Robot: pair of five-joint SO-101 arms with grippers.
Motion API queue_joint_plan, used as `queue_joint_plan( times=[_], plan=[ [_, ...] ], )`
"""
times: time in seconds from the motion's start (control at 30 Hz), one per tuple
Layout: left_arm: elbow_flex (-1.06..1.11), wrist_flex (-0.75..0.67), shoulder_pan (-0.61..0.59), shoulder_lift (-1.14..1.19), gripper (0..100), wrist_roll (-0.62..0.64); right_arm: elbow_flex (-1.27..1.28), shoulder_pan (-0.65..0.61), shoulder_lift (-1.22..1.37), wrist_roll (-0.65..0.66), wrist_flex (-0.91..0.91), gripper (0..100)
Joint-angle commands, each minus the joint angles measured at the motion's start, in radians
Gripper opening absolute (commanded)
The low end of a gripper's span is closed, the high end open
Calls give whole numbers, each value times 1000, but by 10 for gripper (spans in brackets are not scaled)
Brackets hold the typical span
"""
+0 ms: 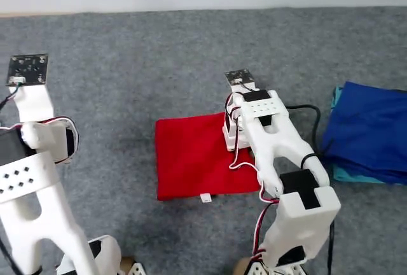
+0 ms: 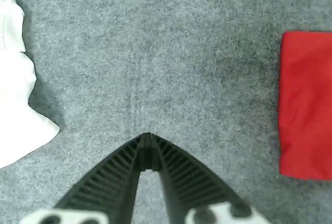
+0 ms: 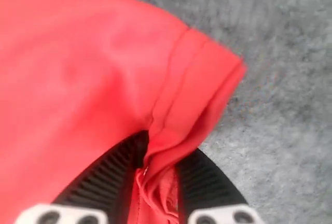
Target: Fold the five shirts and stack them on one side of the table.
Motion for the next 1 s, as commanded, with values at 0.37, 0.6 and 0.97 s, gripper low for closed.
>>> queue_joint_plan(
  times=[0.37, 0.6, 0.97],
  plan=[
    [-7, -15, 6, -31, 2, -2, -379, 145, 88, 448, -13, 9],
    [-12, 11, 6, -32, 2, -2, -730, 137, 383, 652, -5, 10],
    [-13, 26, 6, -32, 2, -2, -1298, 42, 711, 875, -4, 9]
  ],
)
